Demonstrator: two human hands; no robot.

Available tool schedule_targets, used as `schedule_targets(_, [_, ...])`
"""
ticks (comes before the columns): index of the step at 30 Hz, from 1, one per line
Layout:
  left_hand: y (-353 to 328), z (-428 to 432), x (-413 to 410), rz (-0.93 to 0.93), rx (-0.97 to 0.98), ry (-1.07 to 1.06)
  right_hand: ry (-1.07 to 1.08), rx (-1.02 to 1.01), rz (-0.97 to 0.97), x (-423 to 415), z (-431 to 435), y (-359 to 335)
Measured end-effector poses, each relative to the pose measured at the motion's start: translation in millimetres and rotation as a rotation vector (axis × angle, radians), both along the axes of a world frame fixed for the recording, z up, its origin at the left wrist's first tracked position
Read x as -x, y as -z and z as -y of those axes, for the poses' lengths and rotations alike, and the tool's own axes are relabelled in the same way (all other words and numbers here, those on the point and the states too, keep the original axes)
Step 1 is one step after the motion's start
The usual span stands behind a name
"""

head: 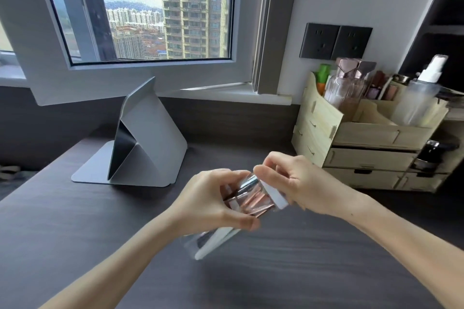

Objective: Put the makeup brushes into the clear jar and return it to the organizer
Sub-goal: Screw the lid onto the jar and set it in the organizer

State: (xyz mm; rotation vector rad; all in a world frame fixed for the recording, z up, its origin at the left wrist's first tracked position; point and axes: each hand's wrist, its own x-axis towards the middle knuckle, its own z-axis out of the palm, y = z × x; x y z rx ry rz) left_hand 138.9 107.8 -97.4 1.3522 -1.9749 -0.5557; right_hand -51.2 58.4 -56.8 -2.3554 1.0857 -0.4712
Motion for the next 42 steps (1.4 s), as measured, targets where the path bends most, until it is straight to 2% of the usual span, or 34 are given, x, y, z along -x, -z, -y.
schedule_targets(2, [4, 0, 1, 0.008, -0.009, -0.015, -0.036, -0.085, -0.08, 5, 1, -1])
schedule_targets(5, [8, 2, -3, -0.105, -0.068, -0.013, -0.169, -0.17, -0.055, 14, 3, -10])
schedule_targets(8, [7, 3, -2, -0.121, -0.047, -0.01, -0.145, 0.002, -0.046, 11, 2, -8])
schedule_targets(11, [4, 3, -1, -0.138, -0.025, -0.016, -0.067, 0.128, -0.124, 7, 1, -5])
schedule_targets(16, [5, 6, -6, -0.133, -0.015, -0.017, -0.133, 0.083, -0.091, 11, 4, -9])
schedule_targets(19, [6, 5, -4, -0.152, 0.02, 0.009, -0.121, 0.13, 0.001, 4, 4, 0])
schedule_targets(24, [8, 3, 12, -0.301, 0.119, -0.015, 0.033, 0.256, 0.151, -4, -1, 4])
schedule_targets(27, [-1, 13, 24, -0.402, 0.178, -0.074, 0.07, 0.103, 0.403, 0, -2, 6])
schedule_targets(30, [-16, 28, 34, -0.672, 0.117, 0.002, 0.068, -0.041, 0.678, 13, -7, 11])
schedule_targets(33, [-31, 45, 54, -0.828, 0.053, 0.099, 0.114, -0.024, 0.647, 26, -15, 15])
schedule_targets(36, [-44, 63, 82, -0.854, -0.004, 0.171, 0.23, 0.124, 0.644, 42, -7, 17])
schedule_targets(42, [-89, 102, 133, -0.646, 0.087, 0.169, 0.368, 0.361, 0.717, 90, 29, -14])
